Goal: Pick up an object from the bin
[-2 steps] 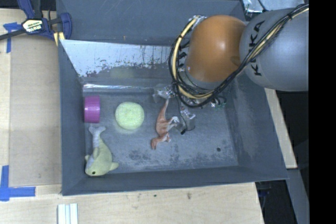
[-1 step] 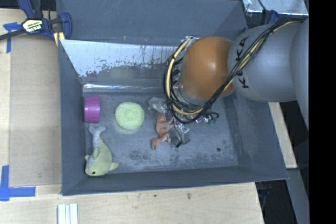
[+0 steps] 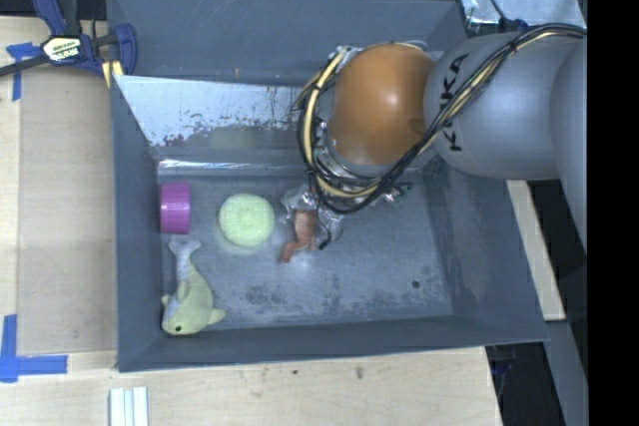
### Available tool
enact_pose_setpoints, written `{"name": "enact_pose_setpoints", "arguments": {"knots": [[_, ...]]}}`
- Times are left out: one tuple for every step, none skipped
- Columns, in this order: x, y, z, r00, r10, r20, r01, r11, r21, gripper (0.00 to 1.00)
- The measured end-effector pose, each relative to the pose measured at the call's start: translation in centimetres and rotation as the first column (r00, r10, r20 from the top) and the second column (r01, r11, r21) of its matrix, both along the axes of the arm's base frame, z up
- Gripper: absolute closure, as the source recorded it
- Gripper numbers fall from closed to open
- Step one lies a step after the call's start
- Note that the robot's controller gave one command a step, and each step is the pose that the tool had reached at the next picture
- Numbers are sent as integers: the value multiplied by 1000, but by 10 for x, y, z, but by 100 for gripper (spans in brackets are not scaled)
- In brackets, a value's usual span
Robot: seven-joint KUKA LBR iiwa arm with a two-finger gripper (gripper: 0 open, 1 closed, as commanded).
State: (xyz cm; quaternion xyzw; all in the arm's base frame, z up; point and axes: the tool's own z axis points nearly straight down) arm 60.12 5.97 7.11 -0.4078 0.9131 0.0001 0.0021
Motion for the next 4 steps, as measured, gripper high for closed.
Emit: {"name": "enact_pose_setpoints", "arguments": {"knots": [[0,0,0,1000,0,0,0,1000,0,100],[-2,0,4,1000,-1,-4,1,1000,0,100],[-3,0,24,1000,-2,-10,2,1000,-1,100],[0,0,40,1000,-2,0,2,1000,0,100]]}}
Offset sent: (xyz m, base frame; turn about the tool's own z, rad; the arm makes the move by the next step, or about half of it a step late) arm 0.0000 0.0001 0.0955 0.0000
